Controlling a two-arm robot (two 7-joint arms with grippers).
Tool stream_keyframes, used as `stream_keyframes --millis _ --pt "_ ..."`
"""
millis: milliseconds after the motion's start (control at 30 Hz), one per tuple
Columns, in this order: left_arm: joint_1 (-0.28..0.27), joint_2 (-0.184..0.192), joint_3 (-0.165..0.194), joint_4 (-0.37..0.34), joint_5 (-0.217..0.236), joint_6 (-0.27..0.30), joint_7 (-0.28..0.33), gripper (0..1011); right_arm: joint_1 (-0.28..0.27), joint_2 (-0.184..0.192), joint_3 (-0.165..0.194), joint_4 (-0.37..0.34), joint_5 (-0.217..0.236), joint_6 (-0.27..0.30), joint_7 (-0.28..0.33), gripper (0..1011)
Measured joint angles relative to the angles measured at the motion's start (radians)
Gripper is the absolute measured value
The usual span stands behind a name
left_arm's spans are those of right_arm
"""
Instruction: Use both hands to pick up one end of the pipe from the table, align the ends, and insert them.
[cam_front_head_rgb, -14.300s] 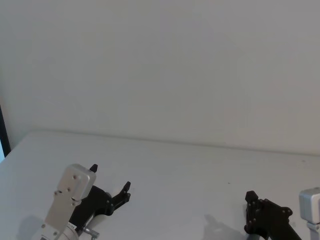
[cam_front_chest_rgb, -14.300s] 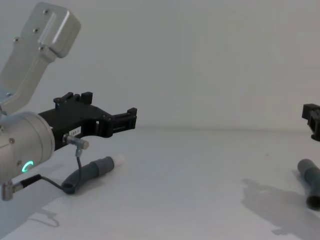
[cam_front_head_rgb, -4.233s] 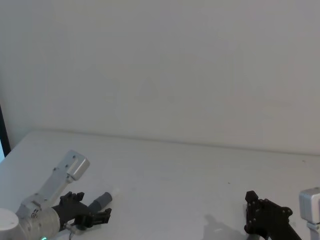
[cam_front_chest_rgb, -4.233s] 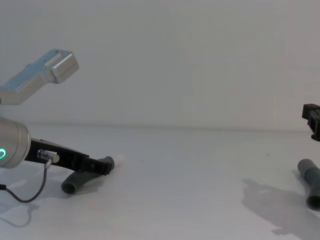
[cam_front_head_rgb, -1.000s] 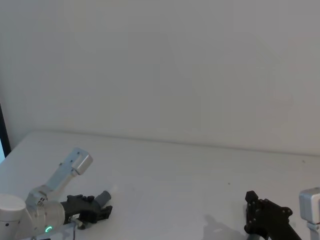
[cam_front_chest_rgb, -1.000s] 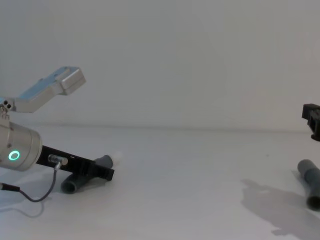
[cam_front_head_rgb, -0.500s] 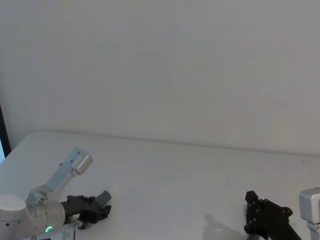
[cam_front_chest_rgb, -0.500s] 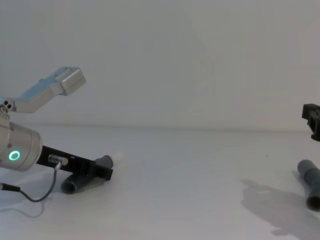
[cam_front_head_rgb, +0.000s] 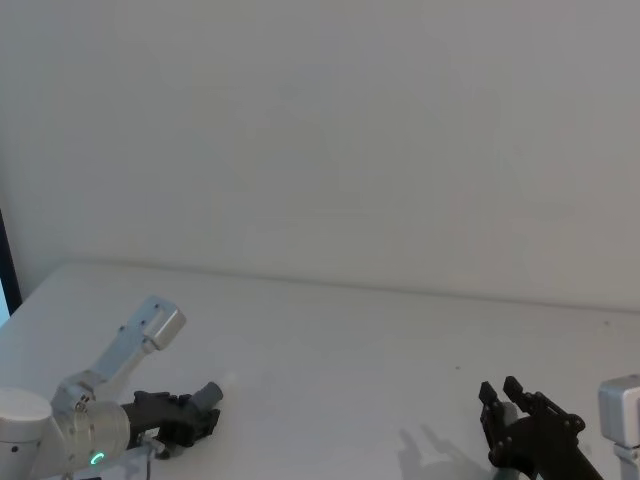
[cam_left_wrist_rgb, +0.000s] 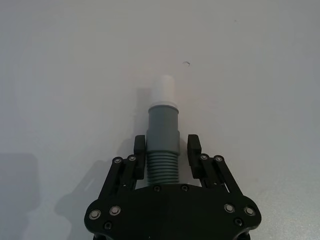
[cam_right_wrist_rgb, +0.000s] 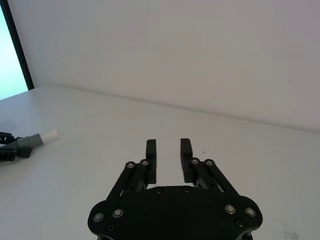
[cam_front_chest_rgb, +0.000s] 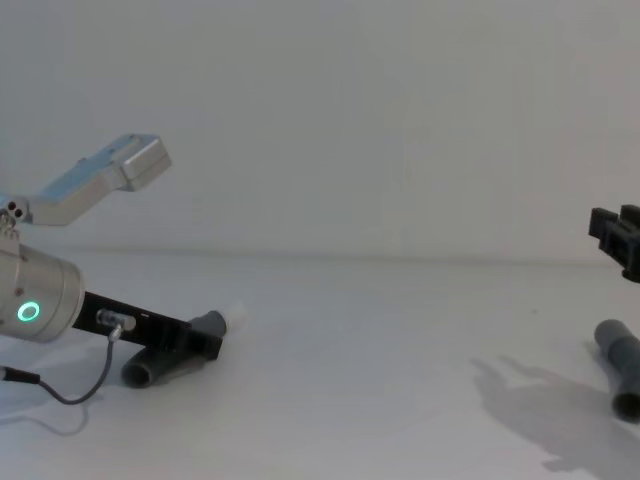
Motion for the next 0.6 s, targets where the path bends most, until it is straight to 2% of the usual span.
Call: stream_keyframes --millis 67,133,200,267,300,333,467,600 --pt "0.000 0.000 0.000 0.000 0.000 0.000 0.000 463 0.000 0.000 0.000 0.000 0.000 0.000 0.000 317" --pt "0.000 0.000 0.000 0.000 0.000 0.000 0.000 447 0.000 0.000 0.000 0.000 0.000 0.000 0.000 337" --pt "0.000 0.000 0.000 0.000 0.000 0.000 0.000 435 0.000 0.000 0.000 0.000 0.000 0.000 0.000 426" --pt "0.000 0.000 0.000 0.000 0.000 0.000 0.000 416 0.000 0.000 0.000 0.000 0.000 0.000 0.000 426" --pt "0.000 0.000 0.000 0.000 0.000 0.000 0.000 416 0.000 0.000 0.000 0.000 0.000 0.000 0.000 525" --pt "0.000 0.000 0.000 0.000 0.000 0.000 0.000 413 0.000 0.000 0.000 0.000 0.000 0.000 0.000 525" --pt "0.000 0.000 0.000 0.000 0.000 0.000 0.000 386 0.000 0.000 0.000 0.000 0.000 0.000 0.000 683" --pt "0.000 0.000 0.000 0.000 0.000 0.000 0.000 357 0.000 0.000 0.000 0.000 0.000 0.000 0.000 789"
